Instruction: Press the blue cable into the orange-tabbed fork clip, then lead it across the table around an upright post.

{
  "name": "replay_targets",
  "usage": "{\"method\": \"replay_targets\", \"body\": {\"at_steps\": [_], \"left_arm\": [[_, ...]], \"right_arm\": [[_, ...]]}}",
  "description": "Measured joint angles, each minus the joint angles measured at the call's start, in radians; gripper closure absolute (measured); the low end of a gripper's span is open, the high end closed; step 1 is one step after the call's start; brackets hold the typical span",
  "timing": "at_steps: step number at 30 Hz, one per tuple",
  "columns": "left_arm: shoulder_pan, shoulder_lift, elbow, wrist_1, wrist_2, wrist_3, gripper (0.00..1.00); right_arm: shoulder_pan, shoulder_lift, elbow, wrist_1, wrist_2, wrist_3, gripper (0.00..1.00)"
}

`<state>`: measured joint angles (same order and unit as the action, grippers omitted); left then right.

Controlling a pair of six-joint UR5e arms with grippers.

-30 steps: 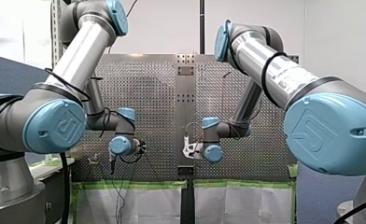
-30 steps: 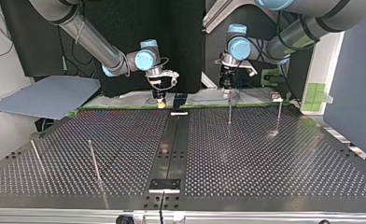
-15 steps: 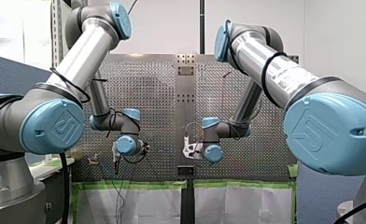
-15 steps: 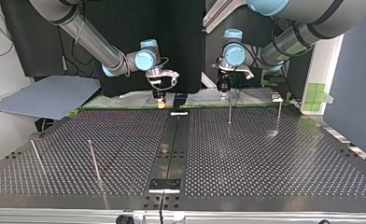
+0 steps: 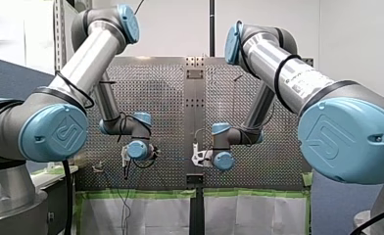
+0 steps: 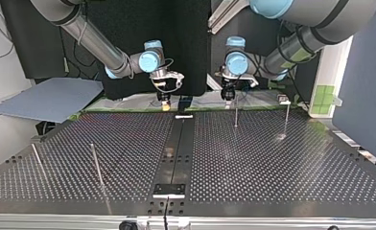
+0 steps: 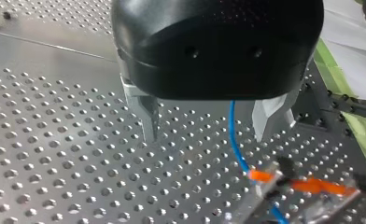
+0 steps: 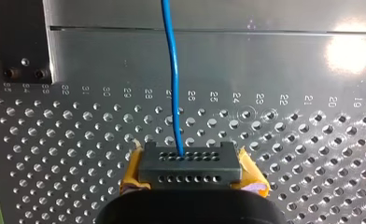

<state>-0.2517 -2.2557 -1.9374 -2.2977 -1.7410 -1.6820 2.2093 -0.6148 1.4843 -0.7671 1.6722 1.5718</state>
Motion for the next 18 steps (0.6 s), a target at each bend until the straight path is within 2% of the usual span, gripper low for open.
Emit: {"method": "replay_targets", "body": {"at_steps": [5,13,18], "left_arm": [[-0.003,-0.045,0.046,-0.038,-0.021,0.003,0.00],[-0.009,-0.121,0.128,-0.018,-0.031,0.006,0.00],[-0.010,-0.132,0.156,-0.022,-0.034,0.007,0.00]], "right_arm": [[0.000,0.000,0.000,0.003,0.000,0.000,1.00],[0.000,0.000,0.000,0.006,0.000,-0.004,1.00],[0.000,0.000,0.000,0.006,0.000,-0.004,1.00]]}}
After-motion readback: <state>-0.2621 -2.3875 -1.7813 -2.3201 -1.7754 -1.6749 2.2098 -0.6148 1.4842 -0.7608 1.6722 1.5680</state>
